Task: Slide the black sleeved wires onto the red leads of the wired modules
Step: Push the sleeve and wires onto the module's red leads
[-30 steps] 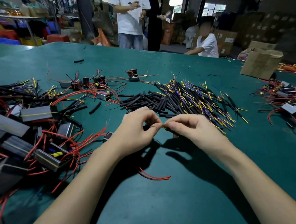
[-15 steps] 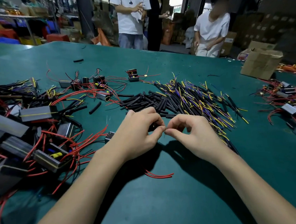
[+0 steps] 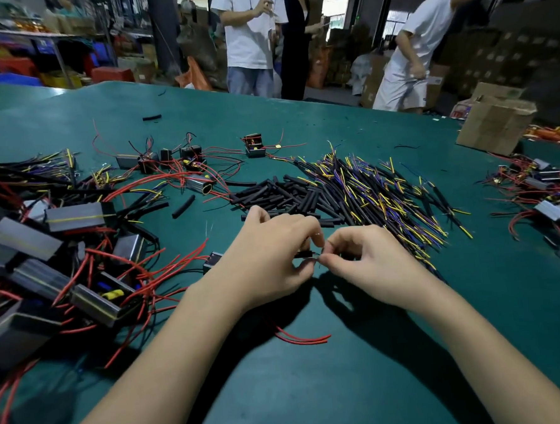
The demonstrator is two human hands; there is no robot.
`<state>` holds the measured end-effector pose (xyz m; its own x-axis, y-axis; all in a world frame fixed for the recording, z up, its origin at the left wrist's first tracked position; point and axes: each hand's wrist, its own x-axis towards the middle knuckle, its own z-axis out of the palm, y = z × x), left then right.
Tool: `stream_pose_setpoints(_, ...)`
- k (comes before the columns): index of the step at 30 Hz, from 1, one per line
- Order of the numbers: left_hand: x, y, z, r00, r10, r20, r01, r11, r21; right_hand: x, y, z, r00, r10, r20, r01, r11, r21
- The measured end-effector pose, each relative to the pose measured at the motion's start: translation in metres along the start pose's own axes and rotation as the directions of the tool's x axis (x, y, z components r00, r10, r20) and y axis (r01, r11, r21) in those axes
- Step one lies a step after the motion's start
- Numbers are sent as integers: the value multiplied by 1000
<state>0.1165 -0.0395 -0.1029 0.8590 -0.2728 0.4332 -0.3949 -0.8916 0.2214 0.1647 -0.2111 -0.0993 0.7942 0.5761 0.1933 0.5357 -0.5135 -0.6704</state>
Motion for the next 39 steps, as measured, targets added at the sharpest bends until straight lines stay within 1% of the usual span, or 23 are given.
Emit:
stream_pose_setpoints(2, 2, 1, -1, 999, 50, -20, -50, 999, 12, 1, 2, -4, 996, 77, 52, -84, 983, 164)
stream_pose_setpoints(4, 3, 2, -1, 995, 93, -40, -92, 995, 33, 0, 4, -7, 988, 106, 109, -128, 967, 219)
stream_pose_setpoints(7, 3, 3, -1, 994, 107, -29, -105, 993, 47, 0, 7, -12, 980, 117, 162, -150, 967, 207)
stream_pose_setpoints(11, 3, 2, 0, 994, 111, -10, -110, 993, 33, 0, 10, -13, 974, 112, 197, -136, 984, 116)
stream_pose_setpoints(13, 2, 2, 1, 994, 107, -10, -107, 994, 31, 0, 9, -12, 982, 75, 175, -81, 996, 26)
stream_pose_setpoints(15, 1, 3, 3, 996, 83, -18, -82, 996, 45, 1, 6, -11, 993, -19, 115, 38, 986, -160)
stream_pose_setpoints(16, 2, 3, 4, 998, 53, -21, -52, 998, 47, 1, 3, -9, 993, -80, 92, 102, 960, -262)
stream_pose_setpoints(17, 2, 3, 6, 1000, 8, -21, -8, 999, 37, 1, -1, -5, 990, -120, 75, 139, 927, -347)
stream_pose_setpoints(19, 4, 3, 7, 992, -127, -9, 127, 991, -32, 1, -9, 6, 988, -149, 45, 151, 843, -517)
stream_pose_setpoints(21, 7, 0, 6, 956, -292, 1, 289, 944, -157, 3, -15, 20, 983, -184, 2, 139, 732, -667)
stream_pose_setpoints(22, 8, -2, 6, 934, -358, 9, 351, 910, -223, 5, -17, 24, 979, -203, -27, 129, 713, -689)
stream_pose_setpoints(24, 8, -4, 6, 913, -407, 29, 394, 860, -323, 6, -18, 27, 977, -198, -77, 105, 763, -638)
stream_pose_setpoints(26, 7, -3, 8, 917, -394, 57, 389, 855, -343, 6, -12, 25, 984, -152, -94, 72, 820, -568)
stream_pose_setpoints(28, 5, -2, 10, 929, -362, 76, 366, 873, -323, 3, -6, 24, 988, -126, -92, 55, 833, -551)
stream_pose_setpoints(31, 2, 0, 12, 955, -294, 35, 293, 926, -239, 4, -1, 20, 988, -120, -95, 52, 847, -528)
stream_pose_setpoints(32, 2, 1, 12, 967, -255, 10, 252, 947, -200, 4, 1, 17, 991, -105, -88, 47, 866, -498)
stream_pose_setpoints(35, 1, 5, 12, 990, -140, -19, 136, 982, -130, 5, 6, 9, 998, -39, -47, 22, 946, -322)
stream_pose_setpoints(37, 1, 7, 13, 993, -111, -29, 107, 987, -123, 4, 8, 6, 999, -12, -45, 1, 969, -247)
stream_pose_setpoints(39, 1, 6, 14, 994, -104, -34, 99, 988, -117, 3, 8, 6, 999, -19, -38, 10, 975, -221)
